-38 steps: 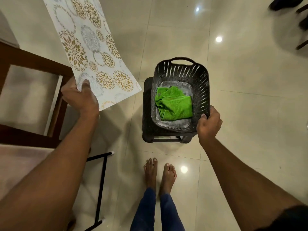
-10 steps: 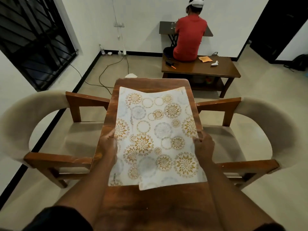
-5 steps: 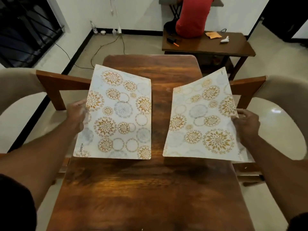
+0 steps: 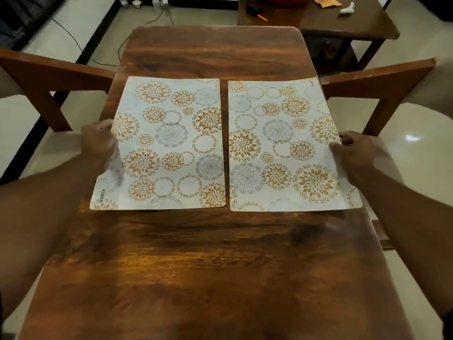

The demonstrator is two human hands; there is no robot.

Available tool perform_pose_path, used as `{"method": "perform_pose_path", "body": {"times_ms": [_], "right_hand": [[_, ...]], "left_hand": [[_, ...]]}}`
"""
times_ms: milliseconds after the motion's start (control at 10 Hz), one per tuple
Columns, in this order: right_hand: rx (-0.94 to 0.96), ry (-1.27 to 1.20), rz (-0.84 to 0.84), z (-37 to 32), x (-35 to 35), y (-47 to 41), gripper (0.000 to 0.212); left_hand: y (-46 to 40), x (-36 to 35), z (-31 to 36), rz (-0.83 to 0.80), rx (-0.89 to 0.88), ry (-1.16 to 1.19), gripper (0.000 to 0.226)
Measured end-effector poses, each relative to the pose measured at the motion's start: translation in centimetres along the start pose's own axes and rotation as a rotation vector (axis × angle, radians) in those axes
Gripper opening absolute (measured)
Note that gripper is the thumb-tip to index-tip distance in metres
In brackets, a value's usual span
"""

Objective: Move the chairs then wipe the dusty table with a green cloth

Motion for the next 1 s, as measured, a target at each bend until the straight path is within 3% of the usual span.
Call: {"method": "perform_pose_path", "body": {"times_ms": [100, 200, 300, 400, 500, 1000], "right_hand": [[0.022, -0.001, 0.014, 0.1, -0.2, -0.1, 0.033], [0.055, 0.098, -0.011, 0.1, -0.9, -0.4, 0.037], [0.249, 0.35, 0.046, 0.3, -1.6, -0.2, 0.057], [0.459, 0.453, -0.062, 0.1, -4.2, 2.0, 0.053], [0.529, 0.514, -0.225, -0.1, -7.8, 3.8, 0.061], [0.53, 0.653, -0.226, 0.7, -10.3, 5.3, 0.07]], "left_hand": [[2.2, -3.3, 2.9, 0.605, 0.103, -0.236, 0.039], [1.9, -3.2, 3.0, 0.613, 0.201, -0.246, 0.052], [3.7, -5.6, 5.3, 0.624, 0.173, -0.722, 0.071], [6.2, -10.3, 6.5, 0.376, -0.075, -1.108, 0.083], [5.8, -14.3, 6.1, 0.272, -0.193, -1.091, 0.084], [5.3, -16.0, 5.0, 0.144, -0.133, -1.198, 0.09]]}}
Point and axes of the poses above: each hand's wrist, its own y-axis away from the middle knuckle, its own x-axis out of the back of the hand, z = x × y, the point moved 1 cm from there along -y, towards the middle knuckle, and after that the axes turned 8 degrees about -y, right-handed, at the moved point
